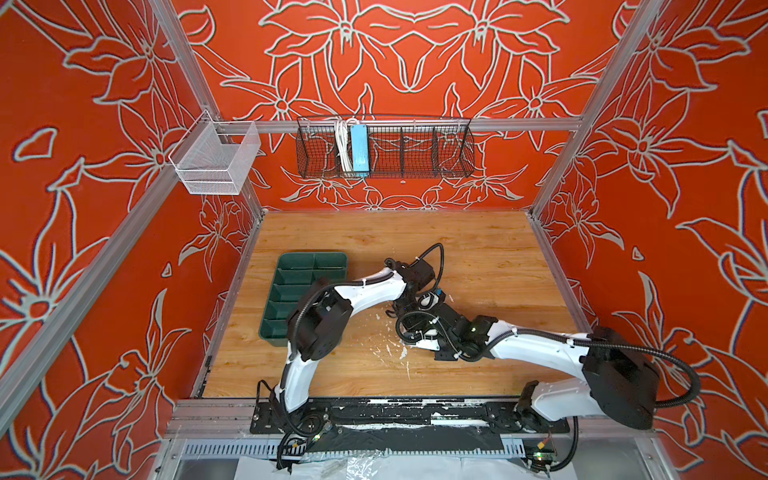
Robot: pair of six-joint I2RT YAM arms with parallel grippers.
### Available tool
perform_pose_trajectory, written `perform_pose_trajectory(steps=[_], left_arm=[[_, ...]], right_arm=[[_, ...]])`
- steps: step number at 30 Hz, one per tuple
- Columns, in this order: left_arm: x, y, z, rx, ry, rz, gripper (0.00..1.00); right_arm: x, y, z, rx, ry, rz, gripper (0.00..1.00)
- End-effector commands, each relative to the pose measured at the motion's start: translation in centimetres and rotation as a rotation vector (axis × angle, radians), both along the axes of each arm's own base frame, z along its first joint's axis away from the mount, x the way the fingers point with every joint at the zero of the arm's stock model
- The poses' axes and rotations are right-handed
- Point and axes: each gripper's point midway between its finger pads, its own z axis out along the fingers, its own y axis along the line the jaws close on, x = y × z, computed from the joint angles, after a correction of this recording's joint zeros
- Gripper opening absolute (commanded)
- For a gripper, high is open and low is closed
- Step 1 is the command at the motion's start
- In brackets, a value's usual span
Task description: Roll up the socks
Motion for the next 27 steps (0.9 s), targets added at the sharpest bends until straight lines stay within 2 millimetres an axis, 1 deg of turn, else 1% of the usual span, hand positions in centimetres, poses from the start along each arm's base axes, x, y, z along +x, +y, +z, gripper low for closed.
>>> perform_pose_trajectory(steps=[1, 3, 6, 8, 9, 11, 13, 14, 16, 17, 18, 21, 23, 25, 27], left_arm=[[-1.0, -0.8, 5.3, -0.133, -0.023, 0.053, 0.50], [-2.1, -0.2, 6.9, -0.156, -0.012, 0.039, 0.52], [-2.8, 0.7, 8.8, -0.178, -0.030, 0.037, 0.52], [-2.4, 1.3, 9.3, -0.182, -0.075, 0.060, 0.52], [-1.8, 1.5, 9.0, -0.172, -0.108, 0.075, 0.53], [-0.3, 1.7, 8.3, -0.146, -0.149, 0.114, 0.53], [1.1, 1.0, 7.5, -0.131, -0.158, 0.134, 0.52], [1.8, 0.3, 6.9, -0.132, -0.151, 0.139, 0.52], [2.5, -1.4, 6.0, -0.155, -0.108, 0.135, 0.50], [2.8, -2.2, 5.2, -0.159, -0.082, 0.137, 0.48], [3.0, -2.9, 4.7, -0.167, -0.059, 0.134, 0.47], [3.7, -4.2, 2.0, -0.149, 0.007, 0.148, 0.42], [3.7, -4.7, 0.0, -0.136, 0.052, 0.163, 0.37], [3.6, -5.2, -1.3, -0.142, 0.084, 0.171, 0.34], [3.7, -5.3, -2.8, -0.131, 0.103, 0.188, 0.32]], right_arm=[[-1.1, -0.8, -0.8, 0.005, 0.166, -0.073, 0.00], [-1.4, -0.9, -1.0, 0.001, 0.203, -0.078, 0.00], [-1.5, -0.8, -1.5, -0.002, 0.220, -0.081, 0.00], [-1.5, -0.8, -1.5, -0.002, 0.222, -0.084, 0.00], [-1.4, -0.7, -1.4, 0.004, 0.218, -0.085, 0.00], [-1.4, -0.5, -1.2, 0.023, 0.209, -0.080, 0.00], [-1.4, -0.3, -0.8, 0.046, 0.193, -0.064, 0.00], [-1.3, -0.2, -0.6, 0.060, 0.180, -0.062, 0.00], [-1.1, 0.1, 0.0, 0.090, 0.157, -0.051, 0.00], [-1.0, 0.3, 0.2, 0.108, 0.143, -0.049, 0.00], [-0.9, 0.4, 0.5, 0.121, 0.128, -0.049, 0.00], [-0.7, 0.5, 0.9, 0.138, 0.107, -0.045, 0.00], [-0.7, 0.4, 0.8, 0.130, 0.106, -0.048, 0.00], [-0.6, 0.4, 0.6, 0.124, 0.109, -0.048, 0.00], [-0.6, 0.4, 0.5, 0.118, 0.114, -0.050, 0.00]])
